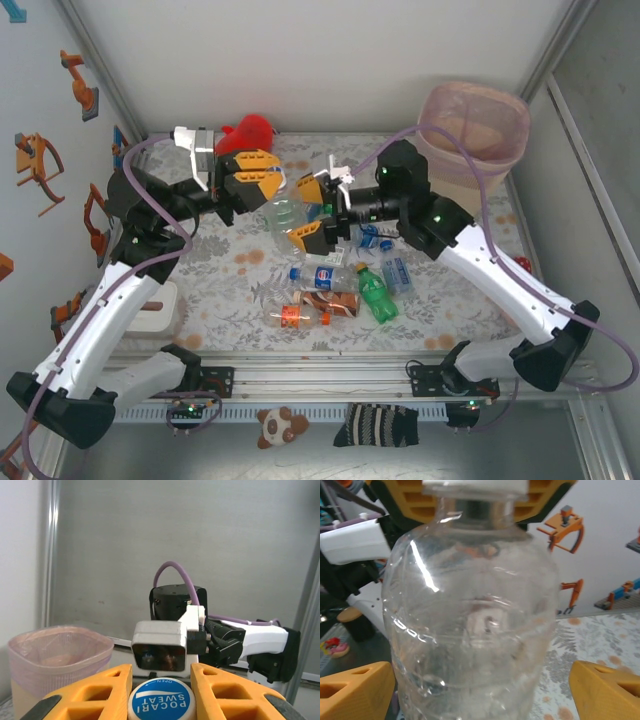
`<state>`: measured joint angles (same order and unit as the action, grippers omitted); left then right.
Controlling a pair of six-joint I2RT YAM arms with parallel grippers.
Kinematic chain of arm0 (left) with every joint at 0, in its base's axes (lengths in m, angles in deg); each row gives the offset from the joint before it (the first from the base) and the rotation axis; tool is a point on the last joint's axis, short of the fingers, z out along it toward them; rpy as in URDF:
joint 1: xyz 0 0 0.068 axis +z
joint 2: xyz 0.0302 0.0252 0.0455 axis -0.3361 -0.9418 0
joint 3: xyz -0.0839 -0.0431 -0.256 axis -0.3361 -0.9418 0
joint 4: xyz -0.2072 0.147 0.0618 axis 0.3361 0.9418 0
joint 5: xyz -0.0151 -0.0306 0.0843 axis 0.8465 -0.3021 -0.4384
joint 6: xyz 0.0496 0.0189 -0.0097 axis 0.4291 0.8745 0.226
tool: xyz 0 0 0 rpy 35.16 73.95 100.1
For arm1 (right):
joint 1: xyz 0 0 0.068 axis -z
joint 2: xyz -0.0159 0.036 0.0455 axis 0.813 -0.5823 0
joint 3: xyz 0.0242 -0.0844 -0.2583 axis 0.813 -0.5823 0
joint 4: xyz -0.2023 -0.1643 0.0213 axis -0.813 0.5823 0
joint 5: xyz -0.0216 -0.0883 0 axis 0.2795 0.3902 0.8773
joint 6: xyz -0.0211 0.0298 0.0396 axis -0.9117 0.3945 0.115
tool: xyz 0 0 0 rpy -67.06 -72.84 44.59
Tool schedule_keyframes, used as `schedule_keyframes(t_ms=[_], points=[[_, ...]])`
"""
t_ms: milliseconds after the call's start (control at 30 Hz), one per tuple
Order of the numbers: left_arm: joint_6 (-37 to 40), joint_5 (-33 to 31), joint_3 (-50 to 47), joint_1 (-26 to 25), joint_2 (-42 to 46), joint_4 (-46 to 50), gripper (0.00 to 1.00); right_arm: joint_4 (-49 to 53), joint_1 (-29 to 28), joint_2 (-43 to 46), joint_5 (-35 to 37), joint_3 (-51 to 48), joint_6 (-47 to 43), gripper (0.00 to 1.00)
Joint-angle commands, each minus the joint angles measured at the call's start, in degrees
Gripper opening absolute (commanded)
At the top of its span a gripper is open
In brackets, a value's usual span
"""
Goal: Put the plastic bottles in the bin
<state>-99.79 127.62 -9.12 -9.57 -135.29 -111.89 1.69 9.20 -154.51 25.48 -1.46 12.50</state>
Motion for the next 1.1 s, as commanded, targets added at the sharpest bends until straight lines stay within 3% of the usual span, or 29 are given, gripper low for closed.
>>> schedule_keyframes(t_ms=[0, 400, 633, 800, 933, 1067], points=[[-0.93, 1.34, 2.34, -0.3, 0.61, -3.09, 0.12, 1.55, -1.59, -1.05, -3.27, 1.96, -2.8, 0.88], [-1.0, 1.46, 2.34, -0.76, 0.84, -4.38, 0.13, 3.46, -2.84, -1.54, -3.9, 3.49, -3.25, 0.73], [-0.81, 1.12, 1.74, -0.88, 1.52, -4.16, 0.2, 3.35, -2.95, -1.38, -3.87, 3.96, -2.15, 0.62], [-0.59, 0.21, 1.35, -0.86, 2.12, -3.94, 0.32, 3.34, -2.95, -0.97, -2.83, 4.2, -1.63, 0.6], [1.9, -3.33, 0.45, -0.91, 3.93, -0.75, 0.57, 3.93, -2.89, -0.13, 0.33, 4.48, -1.66, 0.59], [6.49, -10.44, -1.44, -0.88, 7.04, 4.89, 0.69, 5.77, -1.74, 0.68, 5.14, 5.39, -1.68, 0.58]])
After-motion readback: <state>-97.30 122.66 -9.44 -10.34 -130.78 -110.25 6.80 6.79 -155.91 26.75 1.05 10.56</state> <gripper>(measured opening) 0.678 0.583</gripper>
